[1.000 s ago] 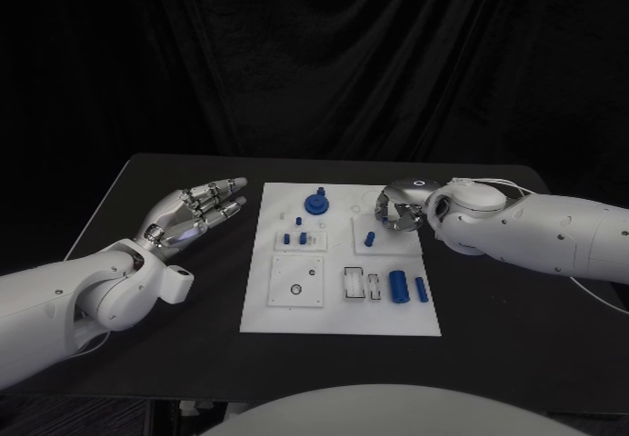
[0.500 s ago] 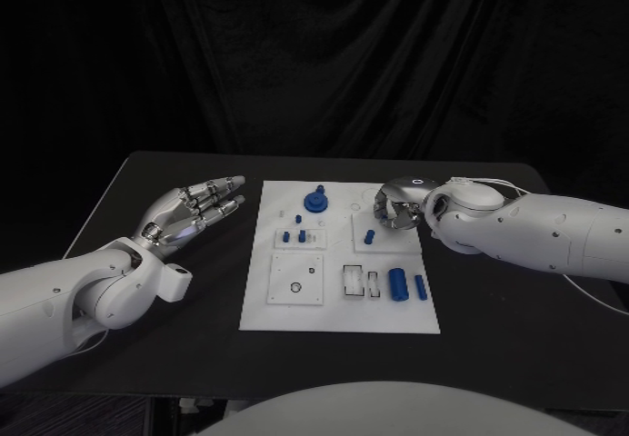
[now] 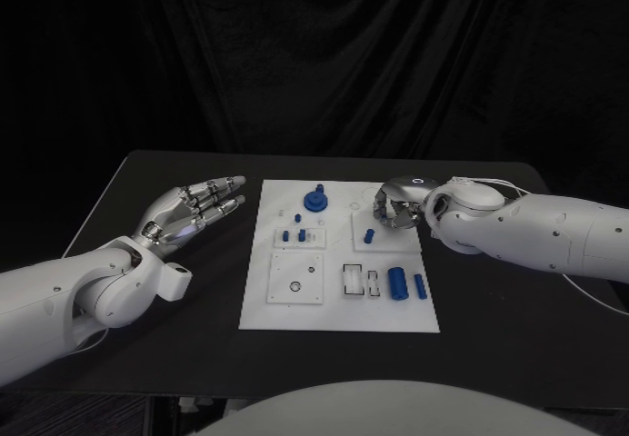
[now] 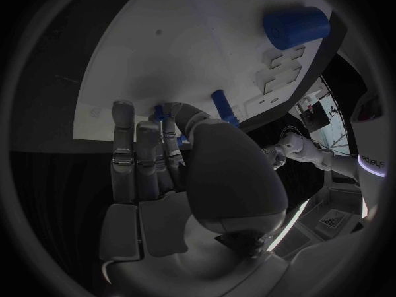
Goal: Assemble the parts on the task board
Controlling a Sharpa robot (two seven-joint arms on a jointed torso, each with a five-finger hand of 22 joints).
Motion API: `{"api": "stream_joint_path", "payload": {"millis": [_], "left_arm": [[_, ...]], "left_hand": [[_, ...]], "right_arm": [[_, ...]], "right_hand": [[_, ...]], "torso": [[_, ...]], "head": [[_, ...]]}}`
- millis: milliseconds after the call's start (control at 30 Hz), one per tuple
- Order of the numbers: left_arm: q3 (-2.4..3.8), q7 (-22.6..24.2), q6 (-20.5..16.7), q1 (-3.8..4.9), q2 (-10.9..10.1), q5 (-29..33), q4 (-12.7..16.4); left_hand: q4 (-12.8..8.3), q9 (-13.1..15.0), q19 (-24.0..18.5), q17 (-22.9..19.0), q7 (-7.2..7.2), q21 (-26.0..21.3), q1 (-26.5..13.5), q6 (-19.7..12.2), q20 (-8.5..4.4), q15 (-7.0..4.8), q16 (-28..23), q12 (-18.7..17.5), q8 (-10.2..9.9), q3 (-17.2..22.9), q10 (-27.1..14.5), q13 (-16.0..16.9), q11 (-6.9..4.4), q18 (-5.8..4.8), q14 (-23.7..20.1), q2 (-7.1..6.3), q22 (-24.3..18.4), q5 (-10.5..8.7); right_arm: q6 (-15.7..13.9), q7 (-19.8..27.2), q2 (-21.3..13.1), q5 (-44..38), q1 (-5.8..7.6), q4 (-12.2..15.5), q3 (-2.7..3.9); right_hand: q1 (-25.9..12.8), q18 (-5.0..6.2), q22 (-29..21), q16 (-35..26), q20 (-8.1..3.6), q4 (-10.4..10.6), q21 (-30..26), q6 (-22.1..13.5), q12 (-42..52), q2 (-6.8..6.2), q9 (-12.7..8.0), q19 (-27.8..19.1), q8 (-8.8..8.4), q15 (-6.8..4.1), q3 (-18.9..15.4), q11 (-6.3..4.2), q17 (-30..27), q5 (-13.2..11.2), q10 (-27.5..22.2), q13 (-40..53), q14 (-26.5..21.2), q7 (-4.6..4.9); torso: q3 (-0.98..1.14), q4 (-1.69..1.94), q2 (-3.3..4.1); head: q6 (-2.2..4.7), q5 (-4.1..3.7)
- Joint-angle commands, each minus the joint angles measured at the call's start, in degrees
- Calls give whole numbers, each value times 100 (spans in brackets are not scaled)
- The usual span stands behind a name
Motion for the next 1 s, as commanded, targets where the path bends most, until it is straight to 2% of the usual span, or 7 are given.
{"api": "stream_joint_path", "payload": {"millis": [33,367,700,867,1000], "left_arm": [[5,1058,101,-10,8,31,6],[5,1013,115,-11,-2,31,11],[5,962,132,-11,11,31,14],[5,947,141,-11,29,31,5],[5,938,141,-11,40,32,-5]], "left_hand": [[-49,10,17,9,26,25,-49,49,21,31,41,-1,20,1,-11,-5,23,81,10,2,13,-27],[-58,22,70,26,43,41,-63,108,37,65,89,55,32,4,11,2,59,75,90,8,44,-47],[-77,29,162,51,55,69,-76,144,51,116,171,120,39,11,41,8,89,51,217,8,96,-58],[-85,34,193,59,58,78,-78,165,54,136,201,139,43,15,51,10,101,36,261,7,107,-60],[-87,34,202,62,59,81,-79,167,55,141,210,150,43,17,56,11,104,33,275,7,113,-60]], "right_arm": [[-237,106,-15,81,-21,38,4],[-447,94,-154,123,6,213,60],[-453,28,-341,127,241,577,79],[-436,-9,-473,128,361,907,79],[-395,-27,-576,128,414,1310,79]], "right_hand": [[50,-12,217,-14,-31,-46,25,27,22,3,13,34,13,-34,-6,-92,4,40,142,9,2,17],[73,-17,230,0,-36,-78,64,43,15,2,31,54,14,-36,-1,-91,12,56,176,5,23,21],[70,-26,241,5,-36,-82,109,57,14,4,43,73,17,-36,-7,-92,14,49,203,3,34,21],[71,-27,243,4,-37,-84,118,62,15,7,47,78,18,-37,-7,-95,13,46,213,3,36,20],[77,-27,245,6,-38,-91,123,64,17,6,52,81,17,-39,-9,-98,13,37,228,4,41,18]], "torso": [[-2,-1,-3],[-2,4,0],[-11,4,-9],[-11,7,-3],[-12,6,-4]], "head": [[-4,8],[-18,25],[-50,43],[-65,64],[-65,77]]}}
